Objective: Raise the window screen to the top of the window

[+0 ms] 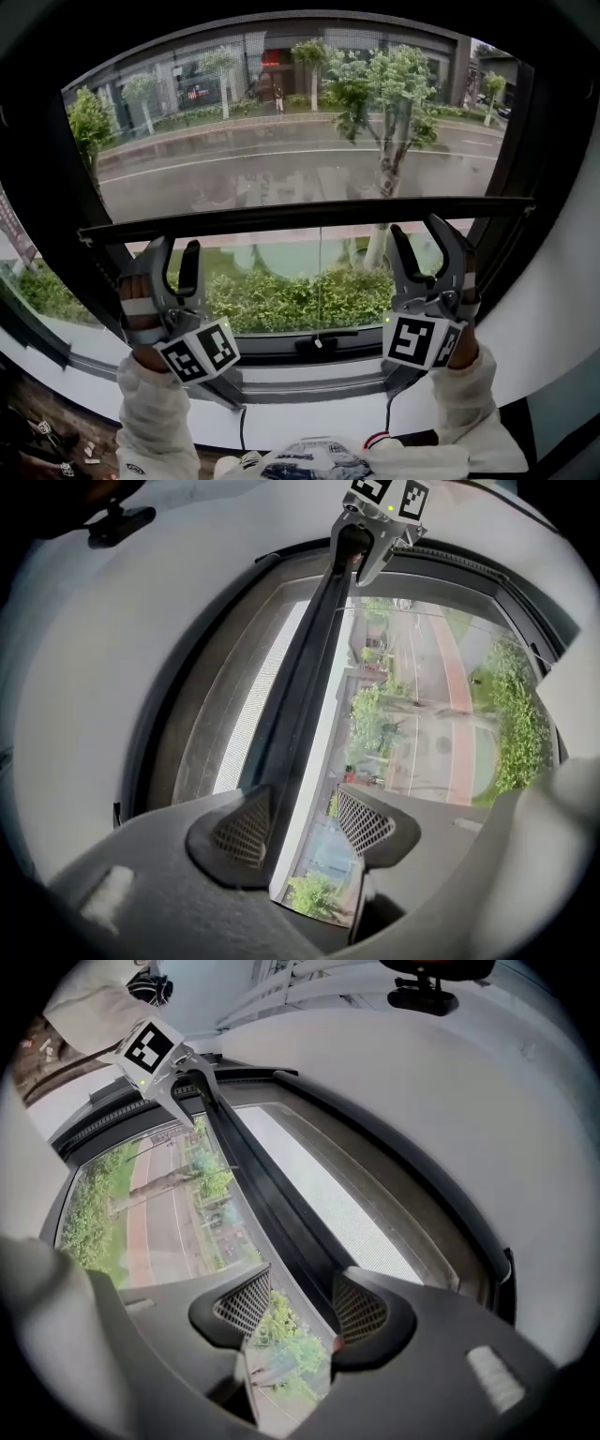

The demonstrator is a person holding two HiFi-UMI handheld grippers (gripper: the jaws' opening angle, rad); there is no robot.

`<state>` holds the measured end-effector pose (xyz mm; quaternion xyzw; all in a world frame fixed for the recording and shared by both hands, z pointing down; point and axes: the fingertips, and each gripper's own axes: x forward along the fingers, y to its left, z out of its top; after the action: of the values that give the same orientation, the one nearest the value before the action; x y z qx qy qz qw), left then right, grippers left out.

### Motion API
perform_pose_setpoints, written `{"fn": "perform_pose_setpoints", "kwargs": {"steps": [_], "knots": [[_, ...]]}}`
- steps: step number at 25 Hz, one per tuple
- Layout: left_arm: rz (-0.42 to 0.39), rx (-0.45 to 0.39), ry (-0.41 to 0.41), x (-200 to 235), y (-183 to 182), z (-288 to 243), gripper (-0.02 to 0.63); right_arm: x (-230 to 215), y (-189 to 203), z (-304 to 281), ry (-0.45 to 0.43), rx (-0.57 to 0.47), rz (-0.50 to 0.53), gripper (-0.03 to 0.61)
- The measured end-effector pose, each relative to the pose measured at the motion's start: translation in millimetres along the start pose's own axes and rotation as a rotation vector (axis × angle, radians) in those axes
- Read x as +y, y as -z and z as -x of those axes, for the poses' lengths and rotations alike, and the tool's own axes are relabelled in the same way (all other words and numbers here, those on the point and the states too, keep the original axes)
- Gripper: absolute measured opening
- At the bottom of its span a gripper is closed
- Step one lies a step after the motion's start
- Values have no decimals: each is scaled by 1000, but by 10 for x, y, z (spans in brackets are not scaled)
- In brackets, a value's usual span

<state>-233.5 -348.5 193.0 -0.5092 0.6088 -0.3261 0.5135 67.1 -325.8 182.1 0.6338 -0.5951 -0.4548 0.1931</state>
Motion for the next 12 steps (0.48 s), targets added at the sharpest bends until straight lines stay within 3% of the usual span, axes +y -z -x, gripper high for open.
{"fn": "perform_pose_setpoints", "kwargs": {"steps": [12], "knots": [[14,-32,-81,38,-10,-24,222,0,6,-8,52,-40,12,209]]}}
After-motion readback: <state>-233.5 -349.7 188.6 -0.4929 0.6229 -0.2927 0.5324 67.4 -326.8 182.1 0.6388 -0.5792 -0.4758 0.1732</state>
